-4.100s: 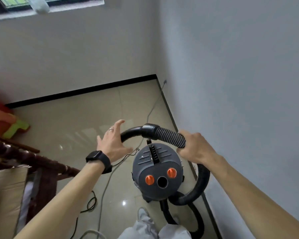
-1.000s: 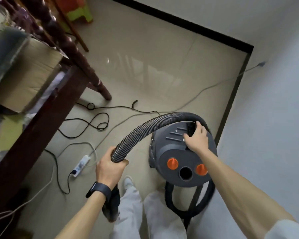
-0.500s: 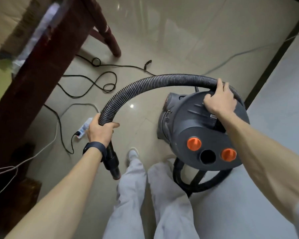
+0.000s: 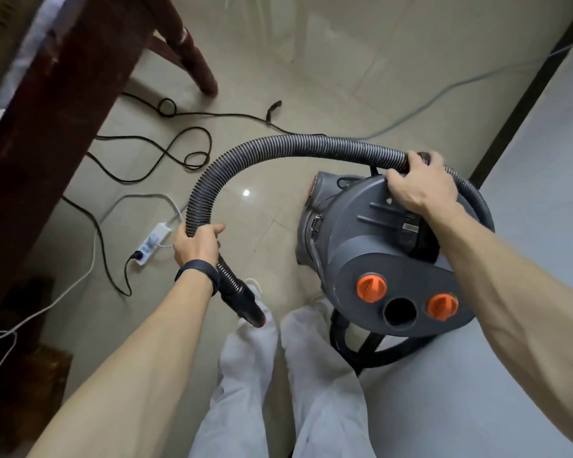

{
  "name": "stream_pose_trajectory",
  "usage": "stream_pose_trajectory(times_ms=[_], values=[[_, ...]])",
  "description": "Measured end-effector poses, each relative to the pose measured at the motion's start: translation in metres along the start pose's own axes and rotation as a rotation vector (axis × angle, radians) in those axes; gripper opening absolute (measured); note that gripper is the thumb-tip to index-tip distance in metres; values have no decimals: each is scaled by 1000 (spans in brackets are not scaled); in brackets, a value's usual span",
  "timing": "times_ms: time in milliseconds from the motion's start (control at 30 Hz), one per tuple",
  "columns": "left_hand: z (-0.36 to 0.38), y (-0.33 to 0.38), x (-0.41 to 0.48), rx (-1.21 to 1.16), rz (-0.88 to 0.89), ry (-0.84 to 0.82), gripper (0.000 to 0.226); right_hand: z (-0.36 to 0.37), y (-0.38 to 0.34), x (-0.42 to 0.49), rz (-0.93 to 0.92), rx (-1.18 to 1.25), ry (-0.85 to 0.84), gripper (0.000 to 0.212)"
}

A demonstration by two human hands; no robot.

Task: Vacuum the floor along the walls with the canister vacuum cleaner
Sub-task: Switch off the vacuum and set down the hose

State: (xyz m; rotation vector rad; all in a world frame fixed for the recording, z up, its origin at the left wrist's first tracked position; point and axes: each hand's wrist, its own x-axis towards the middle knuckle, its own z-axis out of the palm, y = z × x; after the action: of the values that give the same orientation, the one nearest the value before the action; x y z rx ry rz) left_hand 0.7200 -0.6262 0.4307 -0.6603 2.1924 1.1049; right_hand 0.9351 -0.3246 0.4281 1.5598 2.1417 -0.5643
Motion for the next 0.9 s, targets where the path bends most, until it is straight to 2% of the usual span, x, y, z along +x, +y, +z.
stream_pose_trajectory(times_ms=[67, 133, 233, 433, 600, 700, 800, 900], values=[[5, 0, -2, -51, -12, 18, 25, 3, 3, -4, 48, 13, 38, 68], [8, 0, -2, -90, -31, 29, 25, 5, 5, -6, 21, -24, 60, 67], [14, 1, -2, -133, -63, 45, 27, 4, 8, -2, -5, -89, -58, 62], [22, -3, -13, -163, -105, 41, 25, 15, 11, 2, 17, -73, -225, 76], [-13, -11, -19, -108, -92, 5, 23, 14, 8, 10, 53, -139, -213, 76], [-37, -11, -26, -44, -87, -68, 23, 19, 3, -23, 34, -65, -36, 72], [-50, -13, -33, 37, -121, -153, 21, 37, -4, -97, 86, 244, 197, 77], [-58, -18, -41, 91, -196, -271, 19, 74, -3, -189, 218, 565, 370, 76]])
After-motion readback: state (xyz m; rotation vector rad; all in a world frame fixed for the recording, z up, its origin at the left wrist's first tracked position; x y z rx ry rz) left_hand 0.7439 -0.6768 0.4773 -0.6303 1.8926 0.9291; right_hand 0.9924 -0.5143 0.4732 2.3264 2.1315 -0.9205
